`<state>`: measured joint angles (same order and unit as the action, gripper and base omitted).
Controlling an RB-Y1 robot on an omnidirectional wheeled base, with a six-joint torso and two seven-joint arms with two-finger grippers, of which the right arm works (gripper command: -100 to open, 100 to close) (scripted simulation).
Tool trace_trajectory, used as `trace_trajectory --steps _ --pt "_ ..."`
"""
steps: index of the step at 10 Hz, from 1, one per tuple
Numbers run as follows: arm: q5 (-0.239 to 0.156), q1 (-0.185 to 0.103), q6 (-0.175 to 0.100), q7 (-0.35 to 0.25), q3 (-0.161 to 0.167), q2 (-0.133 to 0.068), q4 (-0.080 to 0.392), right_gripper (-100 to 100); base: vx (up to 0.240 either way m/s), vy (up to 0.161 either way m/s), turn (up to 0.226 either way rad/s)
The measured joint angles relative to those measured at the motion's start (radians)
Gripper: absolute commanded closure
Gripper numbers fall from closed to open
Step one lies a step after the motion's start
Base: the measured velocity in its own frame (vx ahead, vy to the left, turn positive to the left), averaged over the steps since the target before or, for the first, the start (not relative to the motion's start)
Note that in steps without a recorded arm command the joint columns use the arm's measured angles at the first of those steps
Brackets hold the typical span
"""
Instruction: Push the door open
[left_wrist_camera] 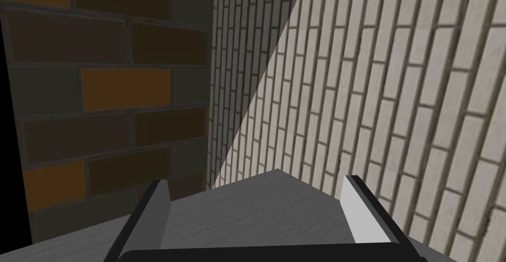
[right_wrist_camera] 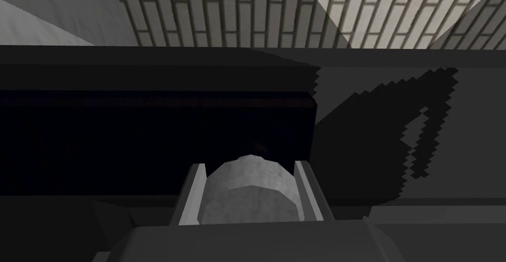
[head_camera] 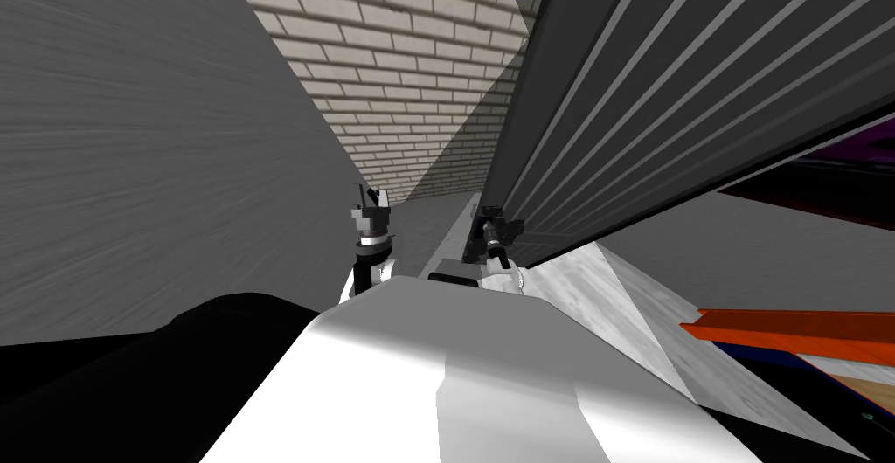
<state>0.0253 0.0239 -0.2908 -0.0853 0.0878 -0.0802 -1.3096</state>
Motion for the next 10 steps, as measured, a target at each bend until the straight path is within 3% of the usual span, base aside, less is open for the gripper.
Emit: trace_trajectory --steps 2,4,6,10 --pt "-0.003 -0.005 0.007 0.003 -0.017 0.000 0.002 100 0.097 0.089 -0.049" --pt "-0.005 -0.019 -0.007 0.007 -0.038 0.006 0.029 100 0.093 0.092 -0.073" --pt "-0.006 -0.020 0.010 0.019 -0.067 0.018 0.021 100 0.135 0.141 -0.082" --pt "-0.013 -0.037 0.010 0.029 -0.121 0.025 0.042 100 0.173 0.122 -0.072"
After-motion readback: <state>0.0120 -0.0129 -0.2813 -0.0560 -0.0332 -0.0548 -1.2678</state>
